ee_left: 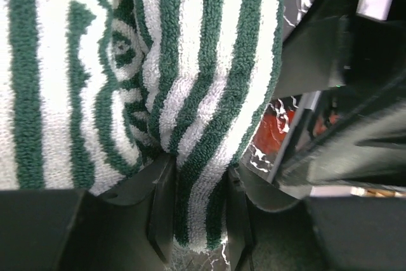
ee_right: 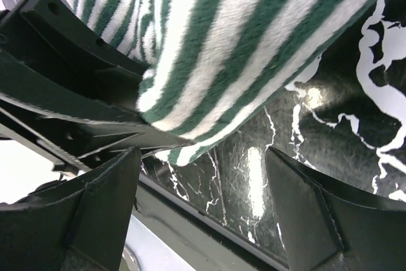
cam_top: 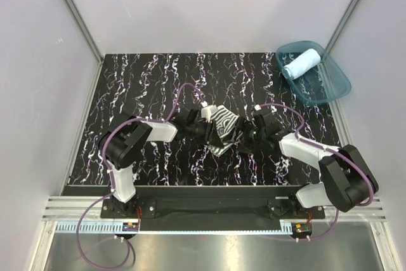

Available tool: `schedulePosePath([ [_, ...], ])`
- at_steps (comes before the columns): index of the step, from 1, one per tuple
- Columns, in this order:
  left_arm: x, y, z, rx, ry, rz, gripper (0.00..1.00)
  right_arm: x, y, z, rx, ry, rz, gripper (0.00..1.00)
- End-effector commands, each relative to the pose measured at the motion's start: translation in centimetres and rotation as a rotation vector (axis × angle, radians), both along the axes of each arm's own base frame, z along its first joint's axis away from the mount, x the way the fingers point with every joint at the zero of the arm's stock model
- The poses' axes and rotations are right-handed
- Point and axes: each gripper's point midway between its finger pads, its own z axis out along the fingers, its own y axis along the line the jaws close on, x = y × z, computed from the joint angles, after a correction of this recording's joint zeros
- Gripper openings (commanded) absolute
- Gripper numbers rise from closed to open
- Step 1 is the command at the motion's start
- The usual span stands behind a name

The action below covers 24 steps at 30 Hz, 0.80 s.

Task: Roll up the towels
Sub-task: Roll the towel

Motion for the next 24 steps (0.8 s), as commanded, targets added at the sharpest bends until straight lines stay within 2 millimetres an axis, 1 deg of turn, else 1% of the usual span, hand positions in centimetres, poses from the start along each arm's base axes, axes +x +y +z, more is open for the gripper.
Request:
schedulePosePath([
  [1, -3.2, 1.7, -3.4, 0.067, 0.211, -0.027, 0.35, 1.8, 0.8, 0.8, 0.040, -0.093, -0.028, 0.85],
  [4, -3.2, 1.6, -3.3, 0.054, 0.248, -0.030, 0.37, 2.4, 0.6, 0.4, 0.042, -0.115, -0.062, 0.83],
  [5, -3.3, 1.6, -3.3, 0.053, 0.257, -0.034, 0.37, 2.4, 0.5, 0.1, 0.041, -0.116, -0.071, 0.80],
  [7, -3.3, 1.6, -3.3, 0.051, 0.277, -0.034, 0.38, 3.1, 0.6, 0.3, 0.053, -0.146, -0.090, 0.79],
  [10, -3.3, 1.5, -3.1, 0.032, 0.304, -0.037, 0.38, 3.7, 0.7, 0.1, 0.064, -0.166, -0.104, 0.77],
  [13, -3.2, 1.4, -2.7, 0.002, 0.325, -0.037, 0.39, 4.1, 0.9, -0.6, 0.056, -0.157, -0.104, 0.75],
  [14, -3.0, 1.2, -2.4, -0.014, 0.316, -0.038, 0.40, 4.1, 1.0, -1.2, 0.050, -0.143, -0.102, 0.75],
  [16, -2.9, 1.1, -2.1, -0.021, 0.323, -0.036, 0.41, 4.2, 1.1, -1.7, 0.047, -0.134, -0.100, 0.72],
  [18, -2.7, 1.2, -2.0, -0.020, 0.324, -0.030, 0.43, 4.0, 1.0, -2.5, 0.041, -0.114, -0.106, 0.67],
  [19, -2.6, 1.1, -1.7, -0.024, 0.321, -0.031, 0.44, 4.0, 1.1, -2.5, 0.051, -0.115, -0.107, 0.60],
  [21, -2.6, 1.2, -1.5, -0.026, 0.326, -0.030, 0.48, 3.9, 1.1, -2.9, 0.048, -0.105, -0.110, 0.51],
  [22, -2.4, 1.1, -1.2, -0.028, 0.314, -0.027, 0.51, 3.8, 1.1, -3.1, 0.045, -0.097, -0.109, 0.39],
  [24, -2.6, 1.4, -1.2, -0.012, 0.312, -0.019, 0.57, 3.6, 0.8, -3.5, 0.028, -0.071, -0.114, 0.32],
])
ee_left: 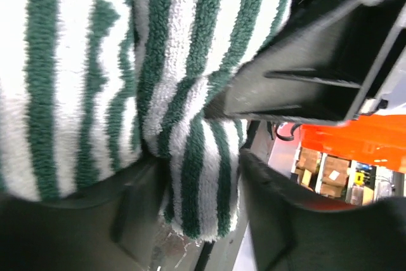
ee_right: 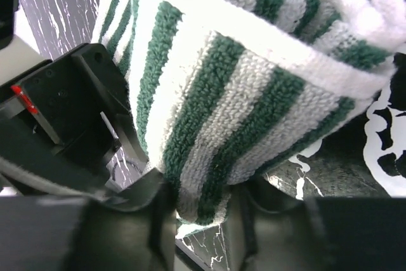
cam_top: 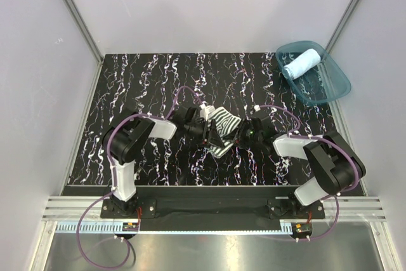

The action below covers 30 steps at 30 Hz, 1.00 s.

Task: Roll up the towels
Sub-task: Roll the towel

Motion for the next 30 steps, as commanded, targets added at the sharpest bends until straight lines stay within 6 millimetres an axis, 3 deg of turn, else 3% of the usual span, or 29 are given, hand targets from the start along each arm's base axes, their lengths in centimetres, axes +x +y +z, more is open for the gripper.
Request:
schedulePosePath([
  [1, -1.7, 1.2, -1.1, 0.087, 0.069, -0.001, 0.63, 0.4, -0.3, -1.0, -0.042, 0.015, -0.026, 0.30],
  [6, -1.5, 3.8, -1.5, 0.265, -0.023, 0.045, 0.77, -0.1, -0.3, -1.0, -0.079, 0.074, 0.006, 0.18],
  [11, -1.0, 5.9, 0.3, 0.369, -0.121, 0.106, 0.84, -0.5, -0.1, -0.6, -0.110, 0.123, 0.048, 0.16],
  [12, -0.9, 6.3, 0.5, 0.393, -0.151, 0.109, 0.93, -1.5, -0.5, -1.3, -0.140, 0.176, 0.054, 0.16],
  [15, -0.1, 7.3, 2.3, 0.456, -0.262, 0.145, 0.98, -2.2, -0.8, -1.4, -0.178, 0.218, 0.077, 0.16],
  [19, 1.4, 8.4, 4.3, 0.531, -0.430, 0.229, 0.99, -2.8, -0.8, -0.9, -0.205, 0.249, 0.103, 0.16],
  [22, 1.4, 7.4, 6.7, 0.543, -0.610, 0.238, 0.99, -3.1, -0.5, -0.9, -0.219, 0.276, 0.134, 0.17],
  [25, -0.1, 4.8, 8.8, 0.528, -0.788, 0.168, 0.99, -3.2, -0.1, -1.3, -0.224, 0.291, 0.153, 0.16],
  [26, -1.2, 3.5, 9.1, 0.505, -0.837, 0.122, 0.99, -3.3, 0.0, -1.4, -0.223, 0.299, 0.157, 0.16],
  [30, -2.4, 1.7, 8.7, 0.503, -0.907, 0.073, 0.99, -3.4, 0.8, -1.3, -0.202, 0.301, 0.184, 0.16],
])
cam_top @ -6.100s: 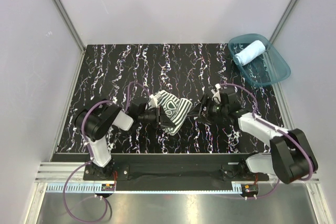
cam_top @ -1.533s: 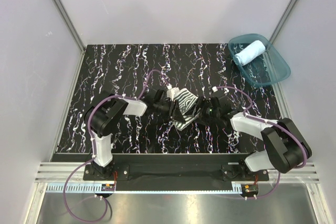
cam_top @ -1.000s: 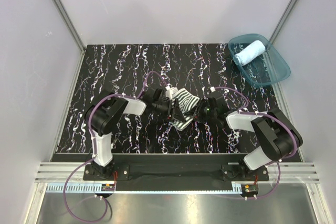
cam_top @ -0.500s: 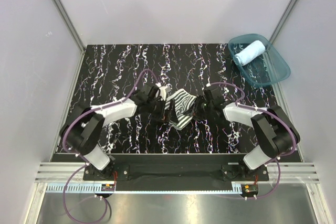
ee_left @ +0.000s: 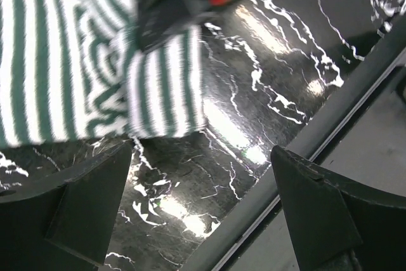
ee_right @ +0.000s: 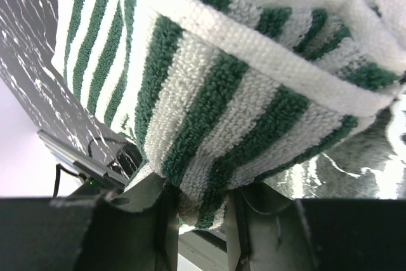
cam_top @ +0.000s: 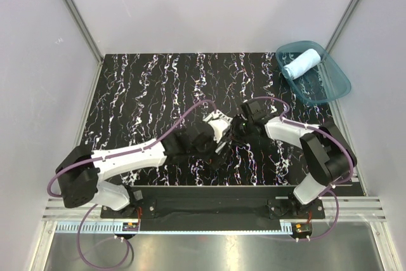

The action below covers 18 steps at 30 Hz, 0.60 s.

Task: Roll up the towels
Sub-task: Roll the towel

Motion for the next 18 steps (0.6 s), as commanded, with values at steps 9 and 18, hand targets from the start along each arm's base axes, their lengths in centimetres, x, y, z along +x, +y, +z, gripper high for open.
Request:
schedulePosePath([
  [9, 0.6, -2.4, 0.7, 0.111, -0.218, -0.030, 0.99, -3.1, 3.3, 1.4, 0.114, -0.004, 0.271, 0.15],
  [18, -0.8, -1.4, 0.8, 0.106, -0.238, 0.020, 0.97, -3.6, 3.1, -0.1, 0.039, 0.073, 0.389, 0.15],
])
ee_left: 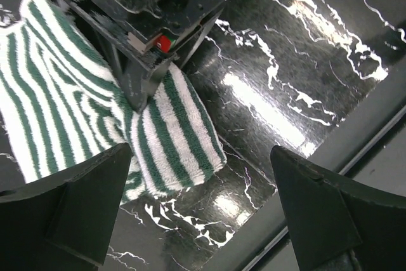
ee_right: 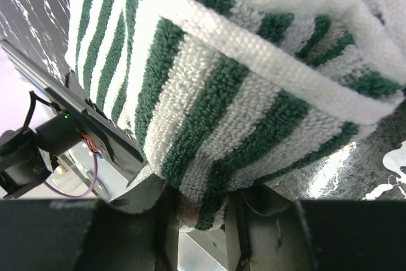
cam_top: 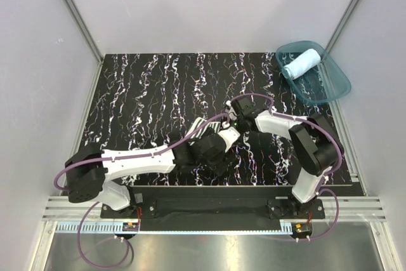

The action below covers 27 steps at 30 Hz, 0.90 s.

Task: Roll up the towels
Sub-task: Roll the towel

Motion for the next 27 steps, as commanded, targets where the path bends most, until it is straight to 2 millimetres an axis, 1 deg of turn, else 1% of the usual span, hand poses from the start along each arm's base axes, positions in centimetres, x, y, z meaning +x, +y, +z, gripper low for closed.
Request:
schedulePosePath([
  [1, 0.5, -0.2, 2.3, -0.050, -0.091, 0.059, 0.95, -1.2, -0.1, -0.4, -0.035, 0.039, 0.069, 0.15],
  [2, 0.0, -0.3, 2.1, -0.042, -0.098, 0.051, 0.94, -1.4, -0.2, -0.7, -0.047, 0.054, 0.068, 0.15],
  [4, 0.2, 0.0, 2.1, -0.017, -0.134, 0.083, 0.91, -1.4, -0.3, -1.0, -0.060, 0.063, 0.065, 0.15],
  [5, 0.0, 0.0, 1.9, -0.009, -0.138, 0.097, 0.90, -1.4, -0.3, -1.1, -0.062, 0.068, 0.064, 0.15],
  [7, 0.2, 0.3, 1.3, 0.022, -0.152, 0.128, 0.88, -1.3, -0.2, -1.1, -0.060, 0.070, 0.060, 0.15],
  [8, 0.2, 0.3, 1.1, 0.024, -0.146, 0.147, 0.85, -1.4, -0.2, -1.2, -0.058, 0.075, 0.059, 0.15],
  [10, 0.4, 0.5, 0.1, 0.053, -0.149, 0.172, 0.84, -1.4, 0.0, -1.0, -0.050, 0.077, 0.061, 0.15],
  [11, 0.3, 0.6, -0.7, 0.066, -0.141, 0.191, 0.82, -1.5, 0.0, -1.0, -0.048, 0.079, 0.062, 0.15],
  [13, 0.5, 0.6, -1.4, 0.084, -0.142, 0.210, 0.82, -1.4, 0.1, -0.7, -0.044, 0.075, 0.066, 0.14],
  [14, 0.5, 0.7, -2.4, 0.103, -0.133, 0.225, 0.82, -1.6, 0.1, -0.7, -0.045, 0.079, 0.068, 0.14],
  [16, 0.6, 0.5, -3.4, 0.116, -0.133, 0.236, 0.81, -1.6, 0.0, -0.6, -0.043, 0.080, 0.070, 0.15],
  [17, 0.6, 0.6, -4.5, 0.139, -0.121, 0.238, 0.81, -1.8, -0.1, -0.6, -0.050, 0.086, 0.071, 0.15],
  [18, 0.6, 0.7, -5.2, 0.152, -0.115, 0.240, 0.75, -1.9, -0.2, -0.6, -0.052, 0.085, 0.072, 0.15],
  [19, 0.4, 0.6, -6.2, 0.164, -0.104, 0.242, 0.72, -2.0, -0.3, -0.6, -0.055, 0.089, 0.072, 0.15],
  [20, 0.3, 0.7, -6.7, 0.171, -0.097, 0.242, 0.69, -2.1, -0.3, -0.6, -0.056, 0.090, 0.073, 0.14],
  [21, 0.1, 0.7, -7.2, 0.174, -0.084, 0.238, 0.59, -2.2, -0.4, -0.6, -0.059, 0.094, 0.074, 0.14],
  [22, 0.1, 0.5, -7.3, 0.159, -0.078, 0.238, 0.55, -2.4, -0.5, -0.6, -0.058, 0.094, 0.076, 0.15],
  [24, -0.2, 0.8, -7.9, 0.149, -0.055, 0.228, 0.43, -2.5, -0.7, -0.6, -0.064, 0.093, 0.079, 0.15],
  [25, -0.2, 0.5, -7.8, 0.123, -0.046, 0.225, 0.35, -2.6, -0.8, -0.8, -0.071, 0.097, 0.079, 0.15],
  [26, -0.1, 0.9, -7.9, 0.116, -0.034, 0.216, 0.33, -2.8, -0.9, -0.8, -0.073, 0.101, 0.079, 0.17],
  [27, -0.5, 0.7, -8.1, 0.098, -0.001, 0.188, 0.33, -2.7, -1.0, -0.9, -0.079, 0.099, 0.077, 0.20],
])
